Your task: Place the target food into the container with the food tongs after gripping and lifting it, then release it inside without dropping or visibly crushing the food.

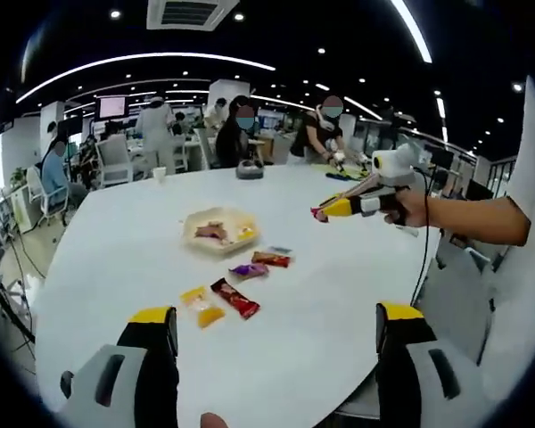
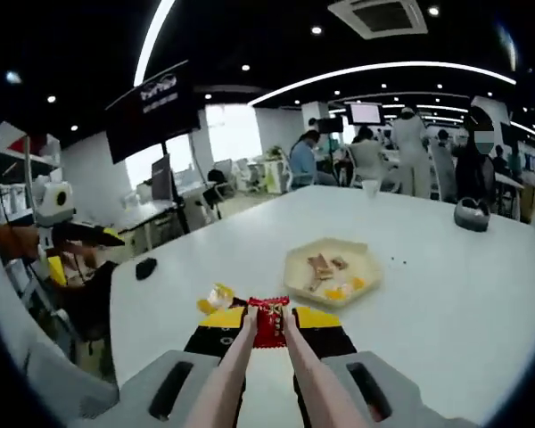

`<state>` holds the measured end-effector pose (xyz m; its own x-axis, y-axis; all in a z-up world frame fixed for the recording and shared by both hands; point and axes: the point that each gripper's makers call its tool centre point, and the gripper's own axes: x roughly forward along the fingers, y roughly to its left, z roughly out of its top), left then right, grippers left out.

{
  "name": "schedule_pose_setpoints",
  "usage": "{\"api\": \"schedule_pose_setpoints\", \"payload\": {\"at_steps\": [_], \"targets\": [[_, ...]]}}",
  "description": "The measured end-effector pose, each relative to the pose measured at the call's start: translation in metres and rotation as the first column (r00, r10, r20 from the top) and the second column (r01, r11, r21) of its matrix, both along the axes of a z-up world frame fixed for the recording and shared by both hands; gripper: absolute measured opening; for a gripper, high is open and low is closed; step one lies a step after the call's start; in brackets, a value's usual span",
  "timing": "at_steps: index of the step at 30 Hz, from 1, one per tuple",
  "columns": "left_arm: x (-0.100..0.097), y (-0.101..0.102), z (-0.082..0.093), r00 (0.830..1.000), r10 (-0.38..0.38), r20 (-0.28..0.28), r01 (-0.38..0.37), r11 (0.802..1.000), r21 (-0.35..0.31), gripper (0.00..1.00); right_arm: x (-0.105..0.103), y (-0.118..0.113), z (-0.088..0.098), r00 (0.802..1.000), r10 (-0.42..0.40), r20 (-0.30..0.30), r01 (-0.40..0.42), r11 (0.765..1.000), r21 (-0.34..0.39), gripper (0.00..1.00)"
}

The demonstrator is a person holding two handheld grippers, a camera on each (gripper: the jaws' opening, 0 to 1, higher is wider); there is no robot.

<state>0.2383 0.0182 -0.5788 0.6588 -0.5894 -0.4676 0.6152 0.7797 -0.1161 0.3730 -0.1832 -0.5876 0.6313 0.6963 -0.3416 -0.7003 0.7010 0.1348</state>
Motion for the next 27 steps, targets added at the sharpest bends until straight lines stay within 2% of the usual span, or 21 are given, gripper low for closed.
{"api": "schedule_pose_setpoints", "payload": {"at_steps": [3, 6, 7, 9, 10, 12, 16, 19, 22, 24, 25, 26, 27], "targets": [[0.005, 0.010, 0.002, 1.000, 0.020, 0.001, -0.020, 1.000, -0.005, 0.92, 0.023, 0.012, -0.003, 1.000, 0.013, 0.001, -0.013, 1.000, -0.007, 0.18], [0.007, 0.020, 0.000, 0.999, 0.035, 0.004, -0.035, 0.999, 0.023, 0.92, 0.045, 0.024, -0.004, 1.000, 0.029, 0.009, -0.029, 0.999, -0.021, 0.18], [0.008, 0.025, 0.000, 0.999, 0.045, 0.001, -0.045, 0.999, 0.027, 0.93, 0.056, 0.030, -0.001, 0.999, 0.043, 0.002, -0.043, 0.999, -0.007, 0.18], [0.009, 0.031, 0.002, 0.998, 0.068, 0.002, -0.068, 0.998, 0.014, 0.94, 0.080, 0.032, 0.000, 0.999, 0.045, 0.031, -0.044, 0.999, -0.024, 0.18], [0.008, 0.034, 0.003, 0.997, 0.077, 0.002, -0.077, 0.997, 0.011, 0.95, 0.085, 0.040, 0.000, 0.998, 0.054, 0.020, -0.053, 0.998, -0.017, 0.18], [0.007, 0.043, 0.004, 0.995, 0.103, 0.012, -0.104, 0.995, 0.012, 0.99, 0.114, 0.051, 0.002, 0.997, 0.065, 0.037, -0.064, 0.998, -0.013, 0.18], [0.004, 0.056, -0.002, 0.992, 0.130, -0.001, -0.130, 0.991, 0.026, 0.99, 0.148, 0.069, -0.003, 0.997, 0.068, 0.044, -0.066, 0.997, -0.032, 0.18], [0.002, 0.064, -0.007, 0.988, 0.154, -0.013, -0.153, 0.988, 0.026, 0.99, 0.161, 0.076, -0.004, 0.997, 0.068, 0.041, -0.066, 0.997, -0.040, 0.18], [-0.001, 0.071, -0.014, 0.984, 0.175, -0.029, -0.175, 0.984, 0.017, 0.99, 0.164, 0.086, -0.004, 0.996, 0.084, 0.042, -0.082, 0.996, -0.046, 0.20], [-0.003, 0.074, -0.017, 0.983, 0.180, -0.040, -0.179, 0.984, 0.024, 0.99, 0.166, 0.093, -0.010, 0.997, 0.079, -0.001, -0.079, 0.997, -0.012, 0.24], [-0.004, 0.074, -0.017, 0.983, 0.181, -0.041, -0.180, 0.983, 0.026, 0.99, 0.167, 0.089, -0.017, 0.998, 0.058, -0.027, -0.060, 0.997, -0.049, 0.25], [-0.005, 0.076, -0.017, 0.982, 0.186, -0.044, -0.185, 0.982, 0.032, 0.99, 0.168, 0.088, -0.019, 0.998, 0.058, -0.020, -0.059, 0.996, -0.064, 0.24], [-0.005, 0.078, -0.016, 0.981, 0.189, -0.042, -0.187, 0.982, 0.033, 0.99, 0.169, 0.089, -0.018, 0.997, 0.070, 0.035, -0.067, 0.994, -0.082, 0.25]]}}
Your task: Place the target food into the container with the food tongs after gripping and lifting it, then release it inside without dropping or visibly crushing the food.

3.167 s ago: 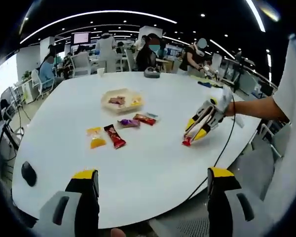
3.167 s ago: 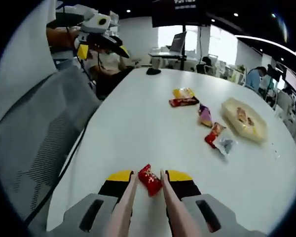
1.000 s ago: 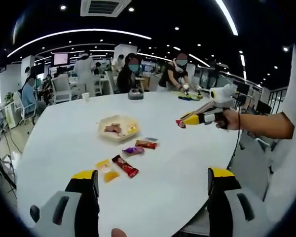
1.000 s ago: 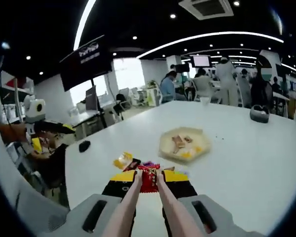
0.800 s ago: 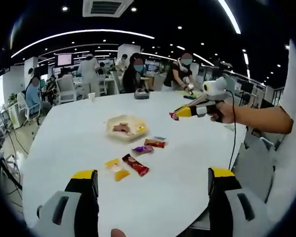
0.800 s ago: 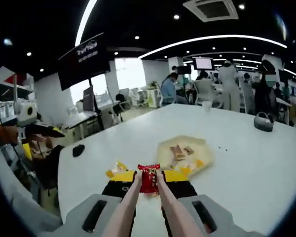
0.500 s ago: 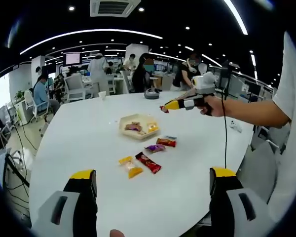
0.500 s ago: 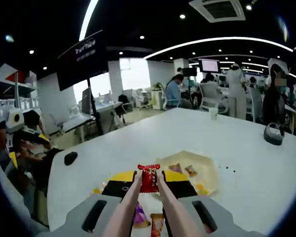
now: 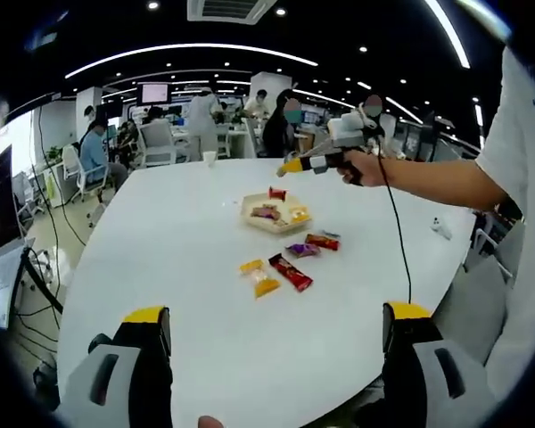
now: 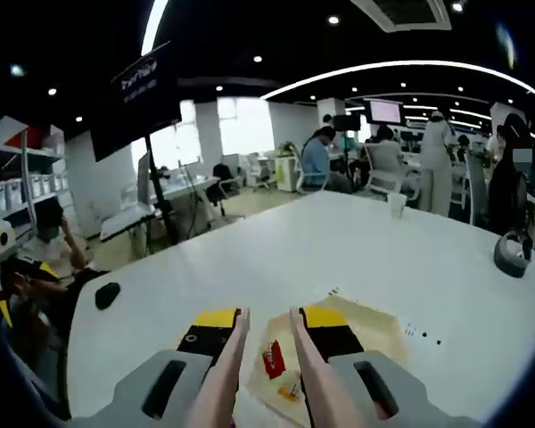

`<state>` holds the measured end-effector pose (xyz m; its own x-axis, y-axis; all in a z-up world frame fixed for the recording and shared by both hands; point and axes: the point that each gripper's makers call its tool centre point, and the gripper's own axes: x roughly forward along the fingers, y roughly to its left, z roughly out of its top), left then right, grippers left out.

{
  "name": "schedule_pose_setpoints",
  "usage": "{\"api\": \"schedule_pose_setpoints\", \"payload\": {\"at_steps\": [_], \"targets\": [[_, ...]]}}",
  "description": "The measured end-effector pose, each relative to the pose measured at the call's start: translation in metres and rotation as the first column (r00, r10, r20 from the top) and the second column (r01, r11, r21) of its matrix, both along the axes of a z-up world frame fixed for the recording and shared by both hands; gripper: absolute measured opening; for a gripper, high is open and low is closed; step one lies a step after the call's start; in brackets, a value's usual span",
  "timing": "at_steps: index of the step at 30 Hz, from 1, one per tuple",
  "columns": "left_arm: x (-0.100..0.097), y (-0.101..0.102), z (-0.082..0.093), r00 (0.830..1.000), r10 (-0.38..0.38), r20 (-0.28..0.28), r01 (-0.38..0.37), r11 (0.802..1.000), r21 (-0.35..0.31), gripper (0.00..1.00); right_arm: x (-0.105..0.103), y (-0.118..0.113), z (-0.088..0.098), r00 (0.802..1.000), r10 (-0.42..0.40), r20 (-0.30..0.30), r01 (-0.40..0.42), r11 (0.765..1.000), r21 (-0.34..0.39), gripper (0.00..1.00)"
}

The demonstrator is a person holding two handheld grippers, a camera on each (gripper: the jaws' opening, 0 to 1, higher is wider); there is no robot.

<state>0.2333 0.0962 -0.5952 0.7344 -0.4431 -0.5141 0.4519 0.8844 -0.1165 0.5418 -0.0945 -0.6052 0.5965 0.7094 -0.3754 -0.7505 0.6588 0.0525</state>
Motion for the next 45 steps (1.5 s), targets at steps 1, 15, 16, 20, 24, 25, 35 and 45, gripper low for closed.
{"api": "schedule_pose_setpoints", "payload": {"at_steps": [1, 15, 16, 20, 24, 25, 35, 45], "targets": [[0.000, 0.001, 0.001, 1.000, 0.003, 0.004, -0.003, 1.000, -0.001, 0.99, -0.002, 0.001, 0.000, 1.000, -0.001, -0.009, 0.002, 1.000, 0.016, 0.25], [-0.010, 0.009, 0.013, 0.999, 0.023, 0.035, -0.023, 1.000, -0.013, 0.99, -0.026, 0.001, 0.012, 1.000, -0.006, -0.020, 0.006, 1.000, 0.007, 0.26], [-0.011, 0.009, 0.013, 0.999, 0.025, 0.036, -0.024, 1.000, -0.015, 0.99, -0.028, 0.000, 0.014, 1.000, -0.009, -0.020, 0.009, 1.000, 0.008, 0.27], [-0.015, 0.009, 0.018, 0.998, 0.032, 0.051, -0.030, 0.999, -0.038, 0.99, -0.044, -0.012, 0.030, 0.999, -0.041, 0.014, 0.041, 0.999, 0.002, 0.27], [-0.018, 0.005, 0.023, 0.998, 0.014, 0.068, -0.010, 0.998, -0.064, 0.99, -0.068, -0.029, 0.045, 0.997, -0.057, 0.042, 0.058, 0.998, -0.012, 0.27], [-0.018, 0.005, 0.024, 0.997, 0.010, 0.071, -0.005, 0.998, -0.066, 1.00, -0.076, -0.035, 0.050, 0.996, -0.075, 0.049, 0.076, 0.997, -0.013, 0.27], [-0.027, -0.018, 0.035, 0.983, -0.131, 0.131, 0.142, 0.987, -0.072, 1.00, -0.152, -0.058, 0.059, 0.988, -0.145, 0.049, 0.145, 0.989, 0.005, 0.26], [-0.040, -0.033, 0.036, 0.957, -0.249, 0.151, 0.263, 0.961, -0.082, 0.99, -0.236, -0.063, 0.056, 0.971, -0.240, -0.009, 0.239, 0.962, 0.129, 0.27]]}}
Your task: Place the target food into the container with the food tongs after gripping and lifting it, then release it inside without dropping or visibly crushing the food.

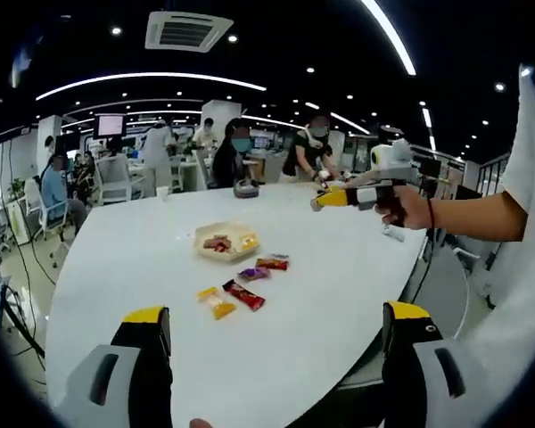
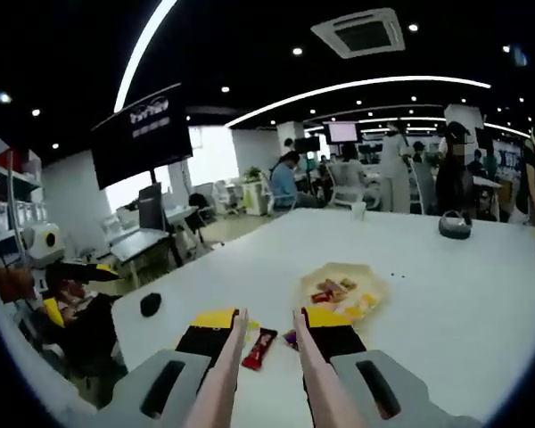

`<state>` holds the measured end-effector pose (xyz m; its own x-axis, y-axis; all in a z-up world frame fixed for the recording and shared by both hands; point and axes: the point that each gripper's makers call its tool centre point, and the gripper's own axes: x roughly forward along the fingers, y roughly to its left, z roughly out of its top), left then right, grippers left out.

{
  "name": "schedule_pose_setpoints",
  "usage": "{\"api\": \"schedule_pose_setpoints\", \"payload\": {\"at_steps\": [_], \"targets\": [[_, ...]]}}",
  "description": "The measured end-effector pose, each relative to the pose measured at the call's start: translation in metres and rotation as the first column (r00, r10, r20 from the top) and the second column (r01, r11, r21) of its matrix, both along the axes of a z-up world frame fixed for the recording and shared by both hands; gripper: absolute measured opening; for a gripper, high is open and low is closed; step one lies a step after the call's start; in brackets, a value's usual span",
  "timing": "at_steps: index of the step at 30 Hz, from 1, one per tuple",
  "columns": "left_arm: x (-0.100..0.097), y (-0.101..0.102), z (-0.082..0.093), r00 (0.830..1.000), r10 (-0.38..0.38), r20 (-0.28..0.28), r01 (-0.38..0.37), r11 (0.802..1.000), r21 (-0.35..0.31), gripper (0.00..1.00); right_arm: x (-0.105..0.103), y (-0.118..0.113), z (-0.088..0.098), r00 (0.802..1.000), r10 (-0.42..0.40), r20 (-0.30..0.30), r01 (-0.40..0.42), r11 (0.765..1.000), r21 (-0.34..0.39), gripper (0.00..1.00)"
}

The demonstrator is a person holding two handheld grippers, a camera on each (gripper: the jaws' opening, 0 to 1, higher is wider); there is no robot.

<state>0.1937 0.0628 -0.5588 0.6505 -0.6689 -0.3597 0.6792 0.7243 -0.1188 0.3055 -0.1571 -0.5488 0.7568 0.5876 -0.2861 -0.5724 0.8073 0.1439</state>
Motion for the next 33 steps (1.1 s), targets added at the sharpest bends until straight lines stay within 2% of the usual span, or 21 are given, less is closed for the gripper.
{"api": "schedule_pose_setpoints", "payload": {"at_steps": [5, 8, 9, 11, 18, 21, 23, 26, 31, 33], "targets": [[0.000, -0.007, 0.002, 1.000, -0.019, 0.006, 0.019, 1.000, -0.013, 0.99, -0.024, -0.002, -0.008, 0.999, -0.019, -0.038, 0.019, 1.000, -0.011, 0.27], [-0.002, -0.014, 0.005, 0.999, -0.047, 0.009, 0.047, 0.999, -0.027, 0.99, -0.033, -0.005, -0.009, 0.999, -0.035, -0.034, 0.034, 0.999, -0.032, 0.27], [-0.003, -0.015, 0.005, 0.998, -0.057, 0.007, 0.058, 0.998, -0.022, 0.99, -0.033, -0.008, -0.010, 0.998, -0.051, -0.031, 0.049, 0.998, -0.047, 0.27], [-0.002, -0.017, 0.003, 0.997, -0.073, 0.012, 0.073, 0.997, 0.006, 0.99, -0.034, -0.010, -0.010, 0.998, -0.054, -0.040, 0.053, 0.998, -0.029, 0.27], [0.004, -0.027, 0.002, 0.998, -0.067, -0.010, 0.068, 0.998, 0.017, 0.99, -0.036, -0.017, -0.020, 0.997, -0.056, -0.059, 0.053, 0.997, -0.047, 0.27], [0.007, -0.034, 0.003, 0.998, -0.056, -0.013, 0.056, 0.998, 0.015, 0.99, -0.038, -0.021, -0.029, 0.997, -0.039, -0.071, 0.033, 0.996, -0.082, 0.27], [0.011, -0.039, 0.003, 0.999, -0.029, -0.017, 0.029, 0.999, 0.029, 0.99, -0.039, -0.025, -0.033, 0.996, -0.027, -0.090, 0.019, 0.997, -0.080, 0.27], [0.014, -0.052, 0.008, 1.000, -0.009, -0.017, 0.010, 1.000, 0.011, 0.99, -0.040, -0.029, -0.036, 0.996, -0.001, -0.093, -0.009, 0.995, -0.100, 0.27], [0.018, -0.069, 0.010, 1.000, 0.019, 0.006, -0.019, 0.999, 0.041, 1.00, -0.033, -0.033, -0.042, 0.994, 0.053, -0.097, -0.060, 0.996, -0.069, 0.27], [0.017, -0.074, 0.009, 1.000, 0.030, 0.009, -0.030, 0.999, 0.042, 1.00, -0.028, -0.032, -0.042, 0.994, 0.077, -0.078, -0.081, 0.996, -0.046, 0.27]]}}
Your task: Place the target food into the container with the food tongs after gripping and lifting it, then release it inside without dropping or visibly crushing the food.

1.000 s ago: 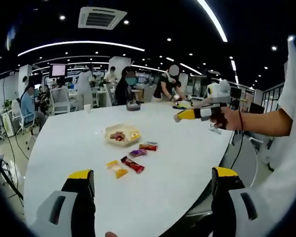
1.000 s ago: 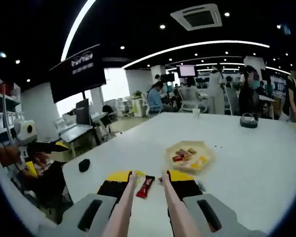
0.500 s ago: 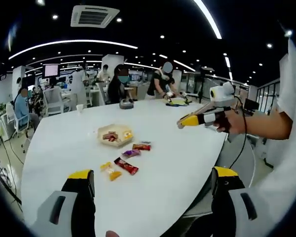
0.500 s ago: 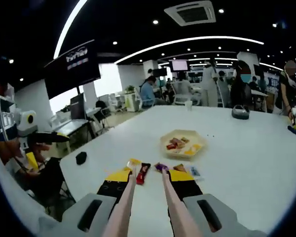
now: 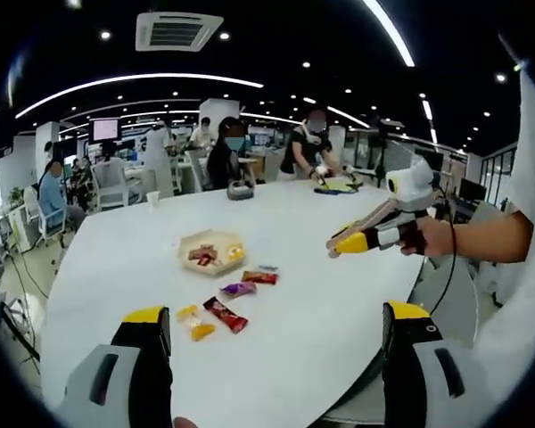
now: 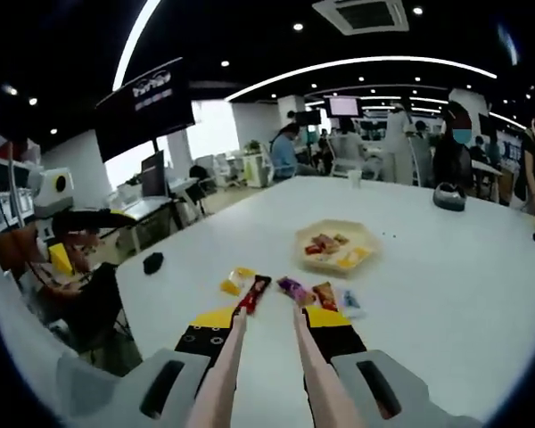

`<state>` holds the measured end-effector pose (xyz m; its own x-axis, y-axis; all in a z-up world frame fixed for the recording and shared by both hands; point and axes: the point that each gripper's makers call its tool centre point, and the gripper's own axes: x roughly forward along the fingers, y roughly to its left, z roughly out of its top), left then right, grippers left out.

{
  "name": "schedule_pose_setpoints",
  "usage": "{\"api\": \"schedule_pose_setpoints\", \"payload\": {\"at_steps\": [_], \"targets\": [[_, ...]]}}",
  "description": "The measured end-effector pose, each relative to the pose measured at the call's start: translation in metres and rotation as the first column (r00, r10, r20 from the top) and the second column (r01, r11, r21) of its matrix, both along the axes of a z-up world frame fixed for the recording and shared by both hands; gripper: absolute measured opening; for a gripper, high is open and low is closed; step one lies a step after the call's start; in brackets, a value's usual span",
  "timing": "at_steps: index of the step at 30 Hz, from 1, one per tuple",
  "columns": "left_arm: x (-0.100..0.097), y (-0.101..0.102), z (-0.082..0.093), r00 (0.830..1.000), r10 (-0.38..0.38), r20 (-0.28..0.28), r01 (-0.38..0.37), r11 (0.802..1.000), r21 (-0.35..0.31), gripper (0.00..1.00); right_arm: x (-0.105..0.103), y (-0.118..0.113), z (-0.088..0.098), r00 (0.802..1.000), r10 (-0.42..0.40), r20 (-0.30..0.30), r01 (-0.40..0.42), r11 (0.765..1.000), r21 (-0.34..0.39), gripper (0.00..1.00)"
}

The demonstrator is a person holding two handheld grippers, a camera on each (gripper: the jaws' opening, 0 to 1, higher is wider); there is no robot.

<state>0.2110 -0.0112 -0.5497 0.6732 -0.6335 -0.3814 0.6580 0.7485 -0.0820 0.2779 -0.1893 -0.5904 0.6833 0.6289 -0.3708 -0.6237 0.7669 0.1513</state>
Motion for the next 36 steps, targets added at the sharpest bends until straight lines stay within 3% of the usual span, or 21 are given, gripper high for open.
{"api": "schedule_pose_setpoints", "payload": {"at_steps": [5, 7, 12, 14, 18, 20, 25, 30, 36], "targets": [[-0.008, -0.014, -0.002, 1.000, 0.030, 0.000, -0.030, 0.999, -0.012, 0.99, 0.009, -0.003, -0.004, 1.000, 0.022, -0.003, -0.022, 0.999, 0.027, 0.27], [-0.010, -0.019, -0.006, 0.999, 0.036, -0.009, -0.036, 0.999, -0.017, 0.99, 0.012, -0.004, -0.011, 0.999, 0.029, -0.021, -0.029, 1.000, 0.002, 0.27], [-0.003, -0.022, -0.014, 0.999, 0.029, -0.025, -0.029, 1.000, 0.000, 0.99, 0.024, -0.003, -0.009, 0.998, 0.055, -0.043, -0.054, 0.998, 0.021, 0.28], [-0.002, -0.020, -0.013, 0.999, 0.033, -0.021, -0.033, 0.999, 0.009, 1.00, 0.030, 0.001, -0.003, 0.997, 0.073, -0.019, -0.072, 0.996, 0.044, 0.28], [-0.001, -0.008, -0.024, 0.997, 0.073, -0.036, -0.072, 0.997, 0.010, 1.00, 0.053, 0.011, -0.017, 0.990, 0.142, -0.018, -0.143, 0.987, -0.067, 0.28], [-0.004, -0.007, -0.030, 0.995, 0.077, -0.066, -0.077, 0.997, -0.005, 1.00, 0.062, 0.017, -0.018, 0.989, 0.149, -0.026, -0.150, 0.987, -0.052, 0.28], [-0.002, -0.001, -0.028, 0.996, 0.082, -0.021, -0.082, 0.997, -0.013, 1.00, 0.085, 0.032, -0.032, 0.980, 0.196, -0.045, -0.199, 0.976, -0.089, 0.28], [-0.001, 0.002, -0.038, 0.997, 0.056, -0.047, -0.056, 0.998, 0.013, 1.00, 0.111, 0.042, -0.051, 0.975, 0.214, -0.060, -0.219, 0.969, -0.115, 0.28], [0.007, 0.010, -0.043, 0.995, 0.078, -0.055, -0.078, 0.997, 0.006, 1.00, 0.123, 0.053, -0.063, 0.964, 0.253, -0.076, -0.262, 0.955, -0.141, 0.28]]}}
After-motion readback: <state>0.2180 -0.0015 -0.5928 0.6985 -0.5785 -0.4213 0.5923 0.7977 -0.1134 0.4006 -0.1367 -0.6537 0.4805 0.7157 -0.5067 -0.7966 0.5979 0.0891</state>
